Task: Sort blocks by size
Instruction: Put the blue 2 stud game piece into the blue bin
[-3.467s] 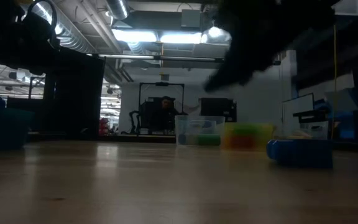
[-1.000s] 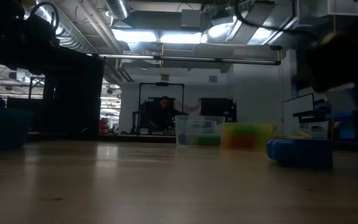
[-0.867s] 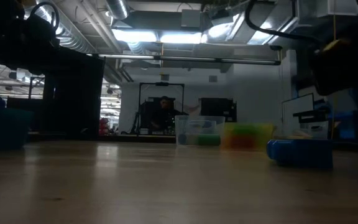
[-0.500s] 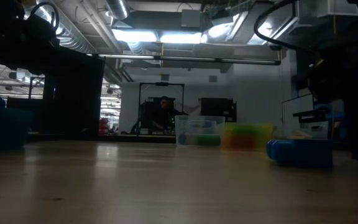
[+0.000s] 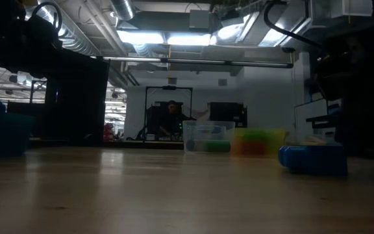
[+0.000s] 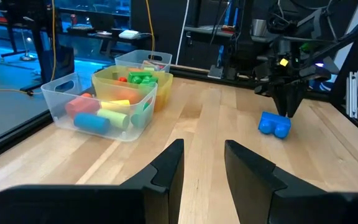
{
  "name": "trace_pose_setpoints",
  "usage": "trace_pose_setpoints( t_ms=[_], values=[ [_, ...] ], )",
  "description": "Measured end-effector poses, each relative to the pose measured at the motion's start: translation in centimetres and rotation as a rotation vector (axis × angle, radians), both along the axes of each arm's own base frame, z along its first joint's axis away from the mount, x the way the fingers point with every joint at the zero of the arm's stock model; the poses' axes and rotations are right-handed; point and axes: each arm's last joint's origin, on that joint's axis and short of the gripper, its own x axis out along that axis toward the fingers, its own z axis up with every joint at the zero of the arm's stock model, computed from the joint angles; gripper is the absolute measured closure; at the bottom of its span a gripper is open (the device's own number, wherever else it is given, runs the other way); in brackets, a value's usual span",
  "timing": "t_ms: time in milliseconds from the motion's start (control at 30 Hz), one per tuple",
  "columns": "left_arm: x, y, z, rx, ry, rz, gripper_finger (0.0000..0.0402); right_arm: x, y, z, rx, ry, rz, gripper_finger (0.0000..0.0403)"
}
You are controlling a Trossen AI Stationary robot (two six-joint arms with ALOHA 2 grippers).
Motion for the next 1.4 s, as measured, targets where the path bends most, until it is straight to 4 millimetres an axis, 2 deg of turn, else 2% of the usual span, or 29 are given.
trace_pose_setpoints(
  t_ms=[433,933,1400],
  values=[
    [0.0,0.0,0.0,0.0,0.0,0.0,0.0302,0.2,0.0,-0.5,0.008,0.005,-0.067,0.0304],
    [0.0,0.0,0.0,0.0,0.0,-0.002,0.0302,1.0,0.1,-0.3,-0.038,-0.12,-0.164,0.0303],
    [0.0,0.0,0.0,0.0,-0.001,-0.003,0.0302,1.2,-0.3,-0.4,-0.031,-0.108,-0.168,0.0304]
  ],
)
